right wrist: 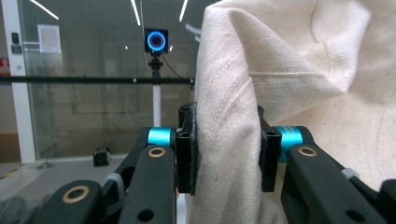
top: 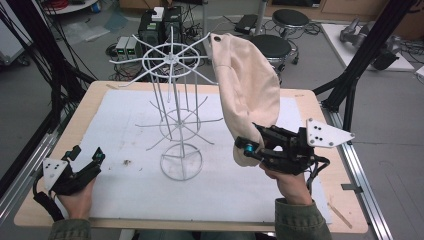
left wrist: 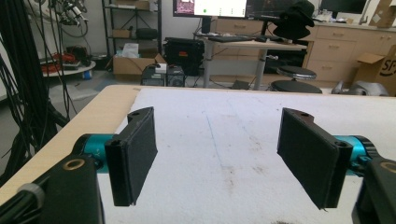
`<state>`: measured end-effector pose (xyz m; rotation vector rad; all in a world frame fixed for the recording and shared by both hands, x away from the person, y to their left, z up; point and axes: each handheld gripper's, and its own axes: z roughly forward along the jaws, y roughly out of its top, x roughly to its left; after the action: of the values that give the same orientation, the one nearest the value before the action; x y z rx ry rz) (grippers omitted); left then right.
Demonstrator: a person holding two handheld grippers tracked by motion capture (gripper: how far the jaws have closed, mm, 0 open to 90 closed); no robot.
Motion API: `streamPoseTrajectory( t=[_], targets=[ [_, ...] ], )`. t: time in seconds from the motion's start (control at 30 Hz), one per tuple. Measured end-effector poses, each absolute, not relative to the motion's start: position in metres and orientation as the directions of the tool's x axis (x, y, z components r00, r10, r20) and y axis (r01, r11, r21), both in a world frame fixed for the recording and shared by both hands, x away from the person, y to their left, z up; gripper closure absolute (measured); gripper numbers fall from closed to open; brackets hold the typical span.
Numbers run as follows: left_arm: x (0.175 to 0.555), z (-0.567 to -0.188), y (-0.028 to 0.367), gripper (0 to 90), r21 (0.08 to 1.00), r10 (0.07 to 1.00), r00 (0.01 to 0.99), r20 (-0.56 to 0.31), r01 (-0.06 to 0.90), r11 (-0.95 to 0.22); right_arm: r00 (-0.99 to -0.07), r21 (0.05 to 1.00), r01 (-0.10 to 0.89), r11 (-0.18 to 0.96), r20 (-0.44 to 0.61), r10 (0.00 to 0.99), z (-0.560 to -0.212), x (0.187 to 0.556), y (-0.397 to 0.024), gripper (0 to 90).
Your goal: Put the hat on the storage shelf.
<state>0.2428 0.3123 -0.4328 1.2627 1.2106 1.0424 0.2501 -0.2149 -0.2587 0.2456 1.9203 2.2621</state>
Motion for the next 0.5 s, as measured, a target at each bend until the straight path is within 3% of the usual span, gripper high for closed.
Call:
streamPoseTrajectory(
  t=[0.3,0.5],
  targets=[
    [0.243,-0.433,0.313,28.3,0.995,0.992,0.109,-0.07,0.076,0.062,-0.981,1.0,-0.019,0.024,-0.023,0.191,-0.263,0.251,-0.203,67.7],
    [0.243,-0.433,0.312,28.3,0.995,0.991,0.111,-0.071,0.079,0.063,-0.977,0.992,-0.03,0.122,-0.054,0.205,-0.267,0.251,-0.195,61.7]
  ],
)
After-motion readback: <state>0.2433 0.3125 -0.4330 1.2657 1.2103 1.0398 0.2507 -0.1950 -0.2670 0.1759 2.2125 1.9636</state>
